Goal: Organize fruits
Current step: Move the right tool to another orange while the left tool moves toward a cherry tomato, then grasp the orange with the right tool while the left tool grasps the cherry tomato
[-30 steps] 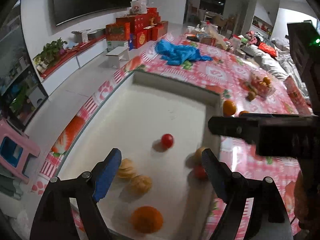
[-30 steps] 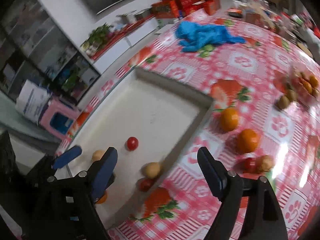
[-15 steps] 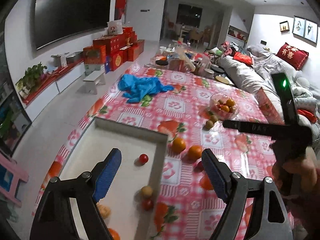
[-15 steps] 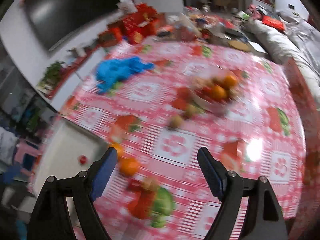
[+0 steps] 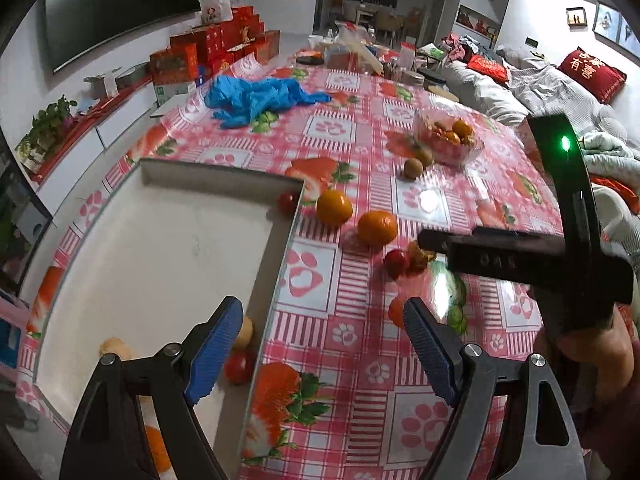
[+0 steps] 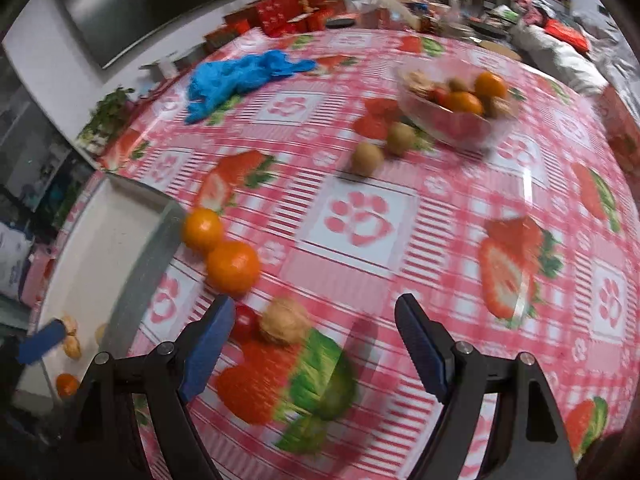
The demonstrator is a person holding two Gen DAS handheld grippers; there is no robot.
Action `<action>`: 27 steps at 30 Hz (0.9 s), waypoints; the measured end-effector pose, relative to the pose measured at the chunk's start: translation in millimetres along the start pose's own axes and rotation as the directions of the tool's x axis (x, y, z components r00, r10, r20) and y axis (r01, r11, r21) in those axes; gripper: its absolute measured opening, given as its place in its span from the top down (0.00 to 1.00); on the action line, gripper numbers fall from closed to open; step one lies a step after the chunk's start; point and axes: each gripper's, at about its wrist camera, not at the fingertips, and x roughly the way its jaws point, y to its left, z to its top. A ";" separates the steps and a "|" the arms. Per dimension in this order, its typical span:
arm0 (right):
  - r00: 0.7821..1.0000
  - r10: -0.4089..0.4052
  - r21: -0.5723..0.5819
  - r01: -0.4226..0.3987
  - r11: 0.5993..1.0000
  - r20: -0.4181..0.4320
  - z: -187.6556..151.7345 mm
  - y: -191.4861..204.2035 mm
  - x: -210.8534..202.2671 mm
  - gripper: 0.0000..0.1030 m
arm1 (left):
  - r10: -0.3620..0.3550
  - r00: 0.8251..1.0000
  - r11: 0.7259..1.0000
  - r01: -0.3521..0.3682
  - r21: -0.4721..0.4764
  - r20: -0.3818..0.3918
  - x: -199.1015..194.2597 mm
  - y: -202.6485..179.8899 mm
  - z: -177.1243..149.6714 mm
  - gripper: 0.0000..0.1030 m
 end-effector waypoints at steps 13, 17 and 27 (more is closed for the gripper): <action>0.999 0.030 -0.112 -0.033 0.993 -0.025 12.8 48.0 38.9 0.59 | 0.026 0.999 0.999 -0.027 -0.021 -0.039 10.2 13.4 -10.8 0.19; 0.998 0.058 -0.089 -0.059 0.994 -0.012 11.2 40.6 33.8 0.59 | 0.024 0.999 1.000 -0.025 -0.018 -0.041 10.5 13.2 -10.6 0.19; 0.995 0.075 0.030 -0.077 0.997 0.067 -15.6 -17.2 -20.7 0.59 | 0.018 1.000 1.000 -0.017 0.023 -0.023 22.0 -15.8 1.7 0.19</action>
